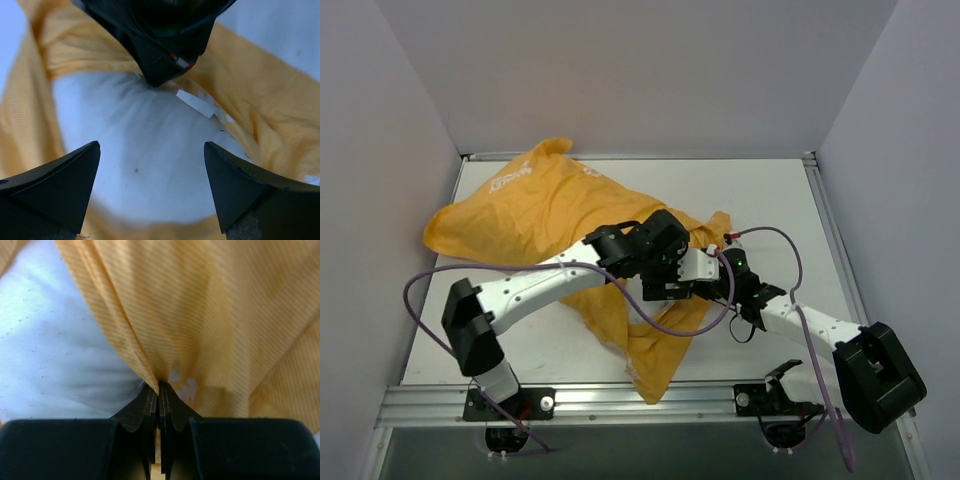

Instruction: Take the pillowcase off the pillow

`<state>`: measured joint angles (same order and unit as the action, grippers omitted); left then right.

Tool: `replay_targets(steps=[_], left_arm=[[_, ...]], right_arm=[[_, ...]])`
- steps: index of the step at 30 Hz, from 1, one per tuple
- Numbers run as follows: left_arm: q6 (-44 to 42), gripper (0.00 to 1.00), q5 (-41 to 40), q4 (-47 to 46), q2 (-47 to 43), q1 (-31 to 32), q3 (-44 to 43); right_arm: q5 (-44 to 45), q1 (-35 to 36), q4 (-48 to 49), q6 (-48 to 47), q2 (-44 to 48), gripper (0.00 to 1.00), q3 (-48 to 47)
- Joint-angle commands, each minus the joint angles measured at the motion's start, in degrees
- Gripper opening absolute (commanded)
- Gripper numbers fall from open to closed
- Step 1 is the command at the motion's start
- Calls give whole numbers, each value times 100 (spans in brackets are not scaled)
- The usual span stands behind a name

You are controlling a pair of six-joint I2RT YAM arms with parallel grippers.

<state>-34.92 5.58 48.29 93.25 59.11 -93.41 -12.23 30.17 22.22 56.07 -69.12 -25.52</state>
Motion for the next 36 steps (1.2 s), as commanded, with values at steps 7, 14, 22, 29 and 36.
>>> replay_targets(steps=[7, 14, 22, 29, 36], left_arm=[[-744, 96, -1842, -1375, 958, -242, 1201], [-736, 2, -1306, -868, 352, -357, 1974], [-1702, 2, -1385, -189, -834, -251, 3258], [-1957, 2, -209, 865, -1432, -321, 2750], [-1631, 2, 897, 1409, -1354, -856, 1318]], right_arm=[[-8, -196, -164, 79, 382, 0, 47], [958, -1135, -1367, -96, 584, 0, -216], [1153, -1927, -1624, -729, -135, 0, -1718], [1162, -2182, -1511, -1081, -1515, 0, -2335], [-225, -2227, -536, -1204, -2738, 0, -2397]])
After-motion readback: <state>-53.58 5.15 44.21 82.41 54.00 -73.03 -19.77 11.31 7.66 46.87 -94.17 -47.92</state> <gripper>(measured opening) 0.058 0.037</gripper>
